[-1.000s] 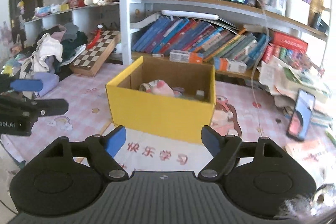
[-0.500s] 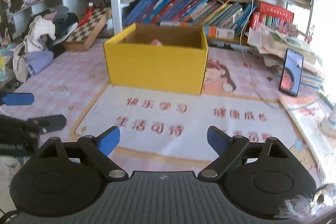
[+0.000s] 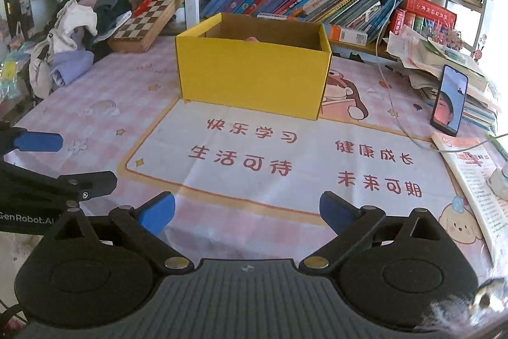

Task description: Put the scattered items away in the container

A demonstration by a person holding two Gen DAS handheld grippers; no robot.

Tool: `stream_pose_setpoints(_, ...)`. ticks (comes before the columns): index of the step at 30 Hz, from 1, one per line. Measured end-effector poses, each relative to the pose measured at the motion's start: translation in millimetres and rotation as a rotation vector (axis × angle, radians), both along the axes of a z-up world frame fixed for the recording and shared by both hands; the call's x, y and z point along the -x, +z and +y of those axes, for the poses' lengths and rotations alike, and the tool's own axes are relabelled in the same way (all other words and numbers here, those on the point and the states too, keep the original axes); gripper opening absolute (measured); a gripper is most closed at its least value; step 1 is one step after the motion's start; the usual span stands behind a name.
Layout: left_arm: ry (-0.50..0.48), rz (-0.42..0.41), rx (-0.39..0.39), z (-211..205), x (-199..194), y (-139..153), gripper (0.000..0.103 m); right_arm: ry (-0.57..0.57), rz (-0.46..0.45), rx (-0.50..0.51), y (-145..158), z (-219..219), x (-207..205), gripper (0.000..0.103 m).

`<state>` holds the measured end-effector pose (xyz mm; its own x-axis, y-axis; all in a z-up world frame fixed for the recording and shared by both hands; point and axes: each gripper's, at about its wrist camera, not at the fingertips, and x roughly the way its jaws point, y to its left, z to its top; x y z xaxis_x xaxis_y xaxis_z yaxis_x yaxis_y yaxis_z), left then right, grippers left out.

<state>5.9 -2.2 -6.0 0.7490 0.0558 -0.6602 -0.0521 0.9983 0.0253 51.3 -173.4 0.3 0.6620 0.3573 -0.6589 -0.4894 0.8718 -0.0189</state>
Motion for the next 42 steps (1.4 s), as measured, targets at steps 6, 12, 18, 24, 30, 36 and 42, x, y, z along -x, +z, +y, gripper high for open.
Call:
stream_pose_setpoints(6,0.018,-0.002,0.008,1,3,0,0.101,-0.003,0.010,0.008,-2,-2,0,0.101)
stream_pose_setpoints(12,0.033,0.011,0.030,5,5,0,0.102,0.002,0.012,0.010,-2,-1,1,0.101)
stream_pose_setpoints(18,0.046,0.003,0.019,6,8,2,0.102,0.013,0.011,0.011,-1,2,2,0.102)
stream_pose_setpoints(24,0.057,0.008,0.026,10,10,1,0.102,0.022,0.013,0.015,-2,6,2,0.102)
stream_pose_setpoints(30,0.067,0.011,0.028,12,11,1,0.102,0.029,0.015,0.022,-2,10,4,0.102)
stream_pose_setpoints(36,0.069,0.015,0.027,14,11,0,0.103,0.033,0.012,0.026,-1,12,6,0.102)
stream_pose_setpoints(42,0.068,0.016,0.010,14,12,0,0.103,0.036,0.011,0.027,-1,14,7,0.102)
